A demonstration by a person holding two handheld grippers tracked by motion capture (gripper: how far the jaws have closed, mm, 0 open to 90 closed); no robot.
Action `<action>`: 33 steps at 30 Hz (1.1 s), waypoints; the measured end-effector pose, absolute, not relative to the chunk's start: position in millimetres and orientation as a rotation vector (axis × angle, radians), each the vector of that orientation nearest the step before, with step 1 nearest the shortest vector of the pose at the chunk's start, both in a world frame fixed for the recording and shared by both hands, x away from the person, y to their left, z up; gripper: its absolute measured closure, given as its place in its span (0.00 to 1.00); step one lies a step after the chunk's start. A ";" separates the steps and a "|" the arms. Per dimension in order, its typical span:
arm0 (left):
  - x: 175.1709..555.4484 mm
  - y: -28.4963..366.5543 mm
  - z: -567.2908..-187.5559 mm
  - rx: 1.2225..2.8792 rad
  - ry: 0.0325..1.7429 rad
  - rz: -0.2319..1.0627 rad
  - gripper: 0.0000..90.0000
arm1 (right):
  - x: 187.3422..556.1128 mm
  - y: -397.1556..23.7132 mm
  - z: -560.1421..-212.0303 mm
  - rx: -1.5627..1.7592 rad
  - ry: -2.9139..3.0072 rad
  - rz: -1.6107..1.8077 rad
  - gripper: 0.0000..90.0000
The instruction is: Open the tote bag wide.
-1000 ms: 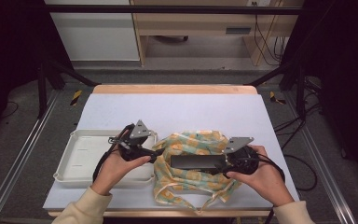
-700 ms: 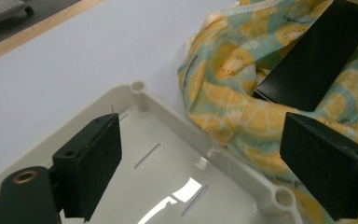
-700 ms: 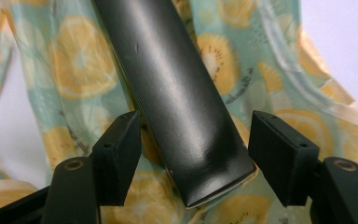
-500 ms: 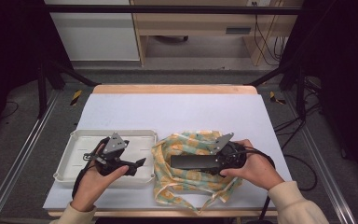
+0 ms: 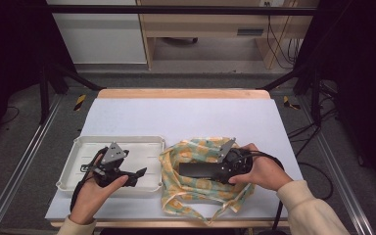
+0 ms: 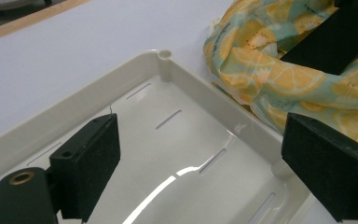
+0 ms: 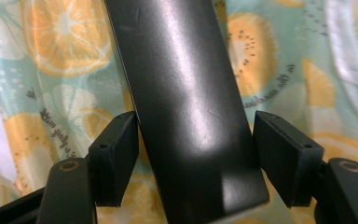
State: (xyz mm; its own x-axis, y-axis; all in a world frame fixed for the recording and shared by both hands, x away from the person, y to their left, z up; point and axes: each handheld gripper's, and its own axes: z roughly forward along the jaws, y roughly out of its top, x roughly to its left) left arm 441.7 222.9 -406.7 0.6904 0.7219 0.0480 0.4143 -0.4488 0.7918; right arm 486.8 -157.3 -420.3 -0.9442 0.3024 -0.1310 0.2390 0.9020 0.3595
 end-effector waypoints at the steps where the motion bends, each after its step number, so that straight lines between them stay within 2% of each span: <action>1: 441.7 222.9 -406.7 2.099 0.868 0.490 0.13 | 486.8 -157.3 -420.3 0.414 2.883 0.511 0.36; 7: 442.2 224.1 -409.0 2.108 0.874 0.483 0.13 | 493.2 -152.4 -429.4 0.373 2.924 0.454 0.36; 15: 442.7 225.5 -411.4 2.131 0.876 0.482 0.13 | 488.9 -156.4 -426.4 0.310 2.931 0.473 0.46; 33: 441.9 230.7 -409.6 2.126 0.885 0.491 0.10 | 478.1 -176.4 -410.9 0.314 2.883 0.662 0.48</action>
